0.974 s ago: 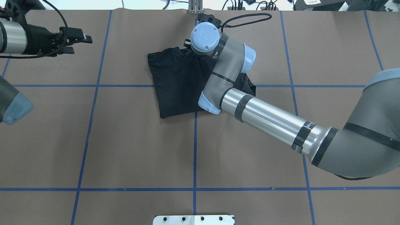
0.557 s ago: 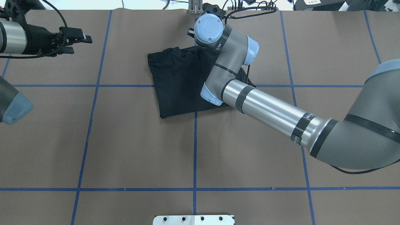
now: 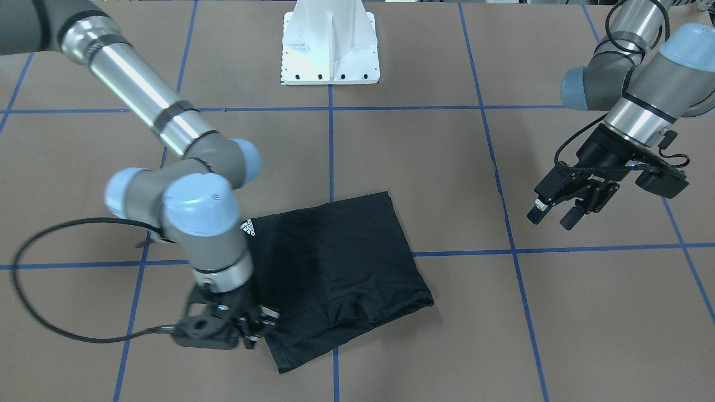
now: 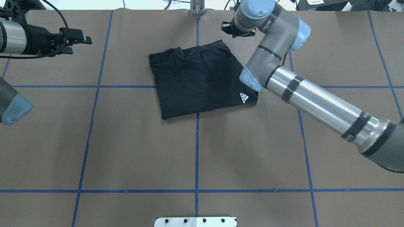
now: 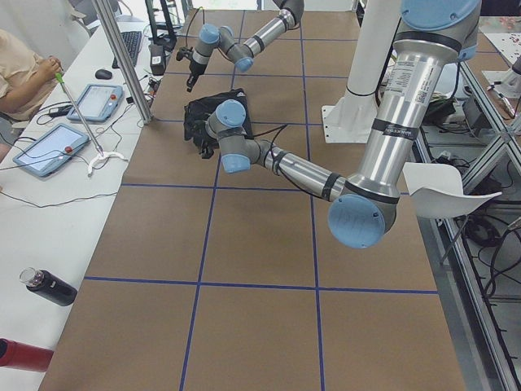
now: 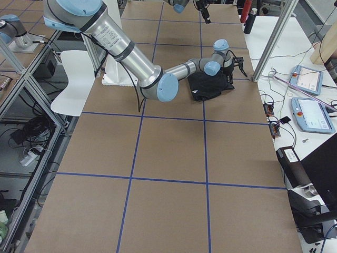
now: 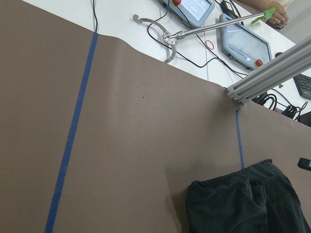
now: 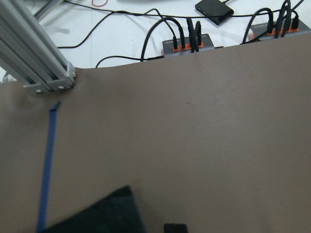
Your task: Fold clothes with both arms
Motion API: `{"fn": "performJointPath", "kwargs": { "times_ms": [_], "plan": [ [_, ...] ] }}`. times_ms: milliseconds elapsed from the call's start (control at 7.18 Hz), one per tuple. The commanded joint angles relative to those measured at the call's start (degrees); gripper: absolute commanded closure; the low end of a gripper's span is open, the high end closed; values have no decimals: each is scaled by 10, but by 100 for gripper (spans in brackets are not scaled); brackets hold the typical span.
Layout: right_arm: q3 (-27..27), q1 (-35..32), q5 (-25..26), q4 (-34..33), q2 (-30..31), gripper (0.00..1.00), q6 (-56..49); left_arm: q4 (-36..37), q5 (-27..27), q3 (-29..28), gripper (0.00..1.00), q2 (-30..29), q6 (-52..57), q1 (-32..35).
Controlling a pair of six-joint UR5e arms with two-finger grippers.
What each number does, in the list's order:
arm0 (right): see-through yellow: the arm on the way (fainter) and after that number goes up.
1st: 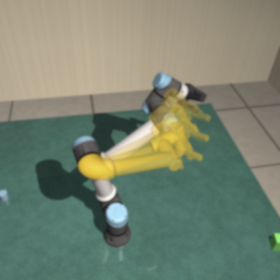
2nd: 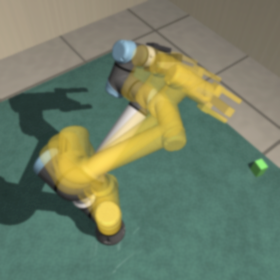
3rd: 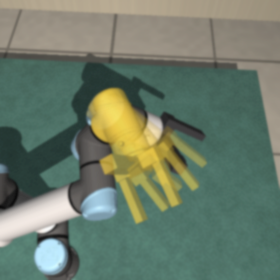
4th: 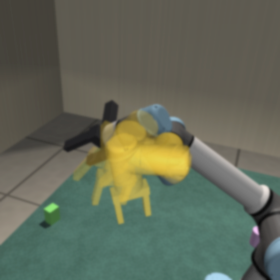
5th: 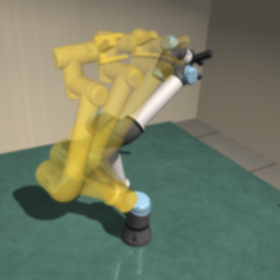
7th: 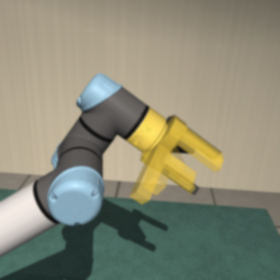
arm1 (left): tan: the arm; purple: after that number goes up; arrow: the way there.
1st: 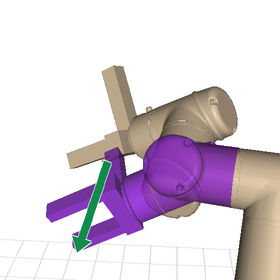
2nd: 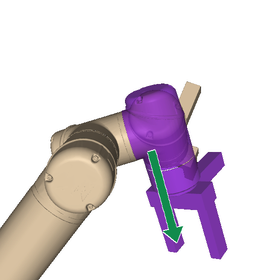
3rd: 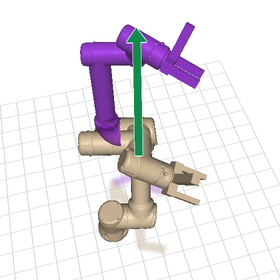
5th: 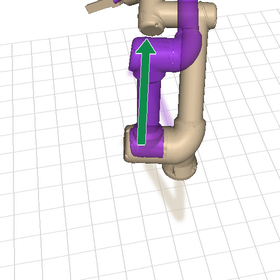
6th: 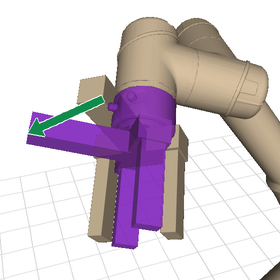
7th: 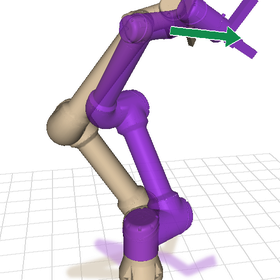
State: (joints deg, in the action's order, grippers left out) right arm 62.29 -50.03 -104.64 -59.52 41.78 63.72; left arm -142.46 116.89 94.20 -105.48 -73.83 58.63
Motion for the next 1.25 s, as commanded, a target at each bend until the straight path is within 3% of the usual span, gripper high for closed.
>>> {"fn": "performJointPath", "kwargs": {
  "times_ms": [0,278,418,696,835,1113],
  "plan": [
    [143,-100,-147,-14,155,100,-127,24,2,3,0,25,100,17],
    [162,-209,-260,-14,237,75,-236,24,10,25,0,89,202,45],
    [164,-247,-294,-14,276,1,-299,24,19,32,0,117,261,64],
    [163,-303,-307,-27,360,0,-479,27,113,24,0,167,418,147],
    [163,-330,-306,-81,379,0,-579,65,140,26,0,178,463,180],
    [168,-410,-297,-285,376,0,-821,162,144,40,0,214,570,227]
  ]
}}
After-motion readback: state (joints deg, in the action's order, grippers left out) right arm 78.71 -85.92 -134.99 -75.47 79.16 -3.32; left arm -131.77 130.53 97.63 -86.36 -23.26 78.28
